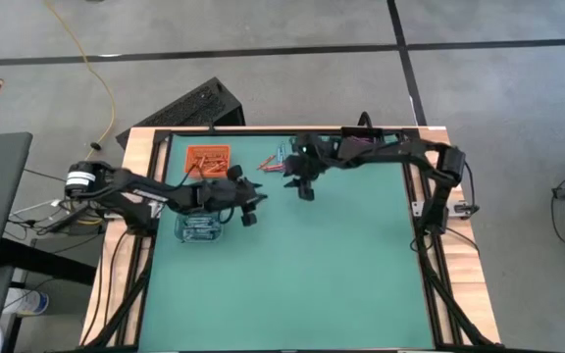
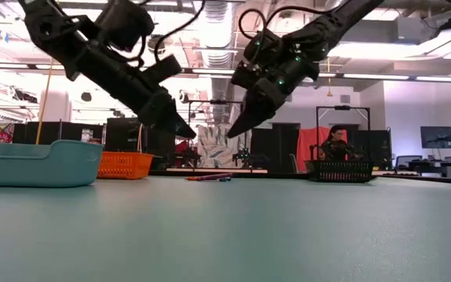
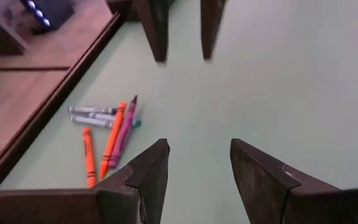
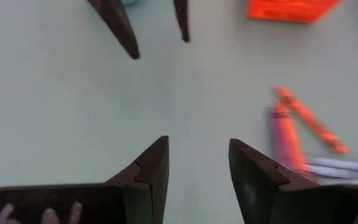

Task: Sort crayons
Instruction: Put the purple crayon into the black basket

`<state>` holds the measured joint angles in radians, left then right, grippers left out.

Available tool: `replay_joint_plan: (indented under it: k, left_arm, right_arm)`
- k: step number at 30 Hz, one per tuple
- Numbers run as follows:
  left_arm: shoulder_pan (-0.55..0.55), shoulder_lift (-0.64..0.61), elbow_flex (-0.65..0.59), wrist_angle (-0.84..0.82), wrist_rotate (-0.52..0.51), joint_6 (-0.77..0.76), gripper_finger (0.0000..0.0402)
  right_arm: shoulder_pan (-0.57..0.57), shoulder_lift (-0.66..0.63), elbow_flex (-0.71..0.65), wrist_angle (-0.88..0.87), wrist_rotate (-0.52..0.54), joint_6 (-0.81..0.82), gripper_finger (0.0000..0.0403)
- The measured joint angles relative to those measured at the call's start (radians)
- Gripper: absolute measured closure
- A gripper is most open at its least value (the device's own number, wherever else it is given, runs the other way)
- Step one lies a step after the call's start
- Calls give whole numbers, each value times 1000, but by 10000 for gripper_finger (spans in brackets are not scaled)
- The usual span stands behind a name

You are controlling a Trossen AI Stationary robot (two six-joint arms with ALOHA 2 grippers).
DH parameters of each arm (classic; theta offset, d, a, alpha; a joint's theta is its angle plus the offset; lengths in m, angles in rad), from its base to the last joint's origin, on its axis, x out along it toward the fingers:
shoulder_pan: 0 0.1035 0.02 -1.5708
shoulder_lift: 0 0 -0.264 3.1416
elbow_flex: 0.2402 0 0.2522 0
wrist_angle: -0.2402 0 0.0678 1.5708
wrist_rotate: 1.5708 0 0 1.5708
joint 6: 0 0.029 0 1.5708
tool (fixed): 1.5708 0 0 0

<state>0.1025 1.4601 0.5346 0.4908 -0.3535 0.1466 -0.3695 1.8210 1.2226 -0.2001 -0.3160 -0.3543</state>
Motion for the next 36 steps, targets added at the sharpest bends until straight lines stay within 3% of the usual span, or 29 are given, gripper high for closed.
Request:
replay_joint_plan:
  k: [6,14,20,27,36]
  left_arm:
    - [115,0,0,2,39,-5,239]
    - [228,4,1,67,152,-8,239]
    - [258,139,62,111,194,-4,239]
    - [263,328,160,99,129,-13,239]
    - [265,361,172,76,131,-5,239]
  right_arm:
    - [-107,-2,87,-125,-20,-139,243]
    - [-251,50,97,-89,-138,-152,243]
    - [-276,188,192,-153,-238,-152,243]
    - [-262,292,318,-270,-246,-180,243]
    - [-263,358,376,-298,-239,-204,243]
